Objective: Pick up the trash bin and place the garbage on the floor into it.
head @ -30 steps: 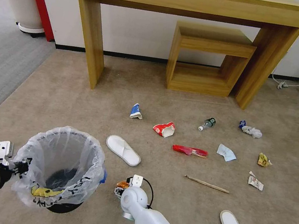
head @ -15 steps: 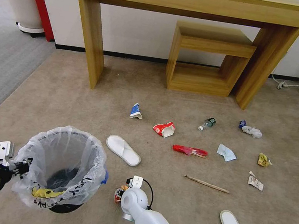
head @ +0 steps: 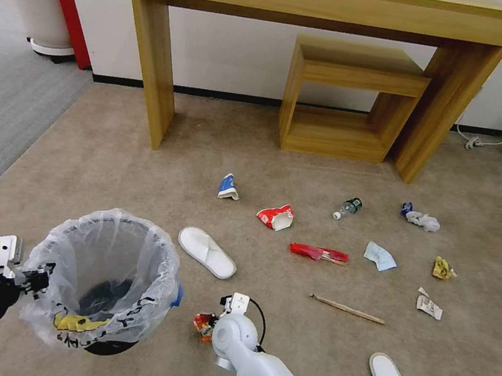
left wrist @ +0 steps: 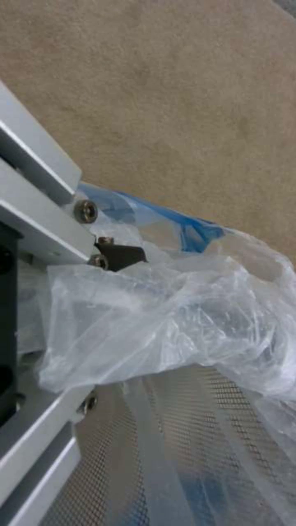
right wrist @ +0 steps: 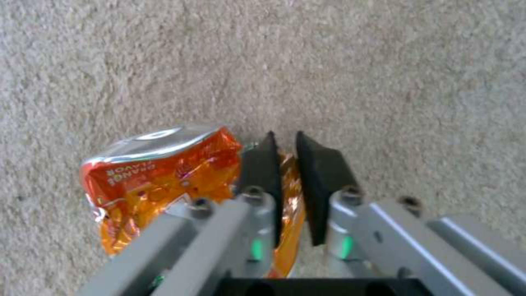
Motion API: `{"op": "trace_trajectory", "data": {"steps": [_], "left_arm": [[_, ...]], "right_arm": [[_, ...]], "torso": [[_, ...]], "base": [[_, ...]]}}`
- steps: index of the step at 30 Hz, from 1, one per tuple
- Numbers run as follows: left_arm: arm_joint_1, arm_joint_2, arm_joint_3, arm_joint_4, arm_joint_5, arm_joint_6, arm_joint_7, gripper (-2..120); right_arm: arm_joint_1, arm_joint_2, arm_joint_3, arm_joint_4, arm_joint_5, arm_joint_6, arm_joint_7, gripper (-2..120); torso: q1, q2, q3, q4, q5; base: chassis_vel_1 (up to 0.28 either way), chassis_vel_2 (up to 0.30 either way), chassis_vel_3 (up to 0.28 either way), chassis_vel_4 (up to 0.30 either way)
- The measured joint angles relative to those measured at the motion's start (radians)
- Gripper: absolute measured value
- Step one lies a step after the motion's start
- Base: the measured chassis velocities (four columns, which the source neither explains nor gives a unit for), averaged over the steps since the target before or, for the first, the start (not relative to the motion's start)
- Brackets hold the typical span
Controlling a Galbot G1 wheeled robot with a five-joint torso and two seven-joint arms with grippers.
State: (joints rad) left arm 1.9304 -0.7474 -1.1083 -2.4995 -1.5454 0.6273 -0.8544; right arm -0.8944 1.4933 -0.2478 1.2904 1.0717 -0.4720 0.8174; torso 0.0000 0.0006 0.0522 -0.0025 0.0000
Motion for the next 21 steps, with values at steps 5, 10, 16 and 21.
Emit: {"op": "trace_trajectory", "data": {"steps": [5, 10, 16, 21], "left_arm": [[0.006, -0.009, 0.000, 0.000, 0.010, 0.000, 0.001, 1], [0.011, -0.014, -0.004, -0.001, 0.012, 0.000, 0.002, 1], [0.015, -0.014, -0.009, -0.001, 0.012, 0.000, 0.002, 1], [0.022, -0.014, -0.018, -0.001, 0.012, 0.000, 0.003, 1]], "right_arm": [[-0.010, -0.012, -0.007, 0.021, -0.006, 0.002, -0.006, 0], [-0.026, -0.044, -0.001, 0.072, -0.051, 0.011, -0.094, 2], [-0.035, -0.078, 0.010, 0.131, -0.042, 0.001, -0.109, 20], [-0.057, -0.109, 0.020, 0.208, 0.048, -0.048, -0.063, 40]], "torso": [[0.000, 0.000, 0.000, 0.0000, 0.0000], [0.000, 0.000, 0.000, -0.0001, 0.0000], [0.000, 0.000, 0.000, 0.0000, 0.0000], [0.000, 0.000, 0.000, 0.0000, 0.0000]], "base": [[0.000, 0.000, 0.000, 0.000], [0.000, 0.000, 0.000, 0.000], [0.000, 0.000, 0.000, 0.000], [0.000, 0.000, 0.000, 0.000]]}}
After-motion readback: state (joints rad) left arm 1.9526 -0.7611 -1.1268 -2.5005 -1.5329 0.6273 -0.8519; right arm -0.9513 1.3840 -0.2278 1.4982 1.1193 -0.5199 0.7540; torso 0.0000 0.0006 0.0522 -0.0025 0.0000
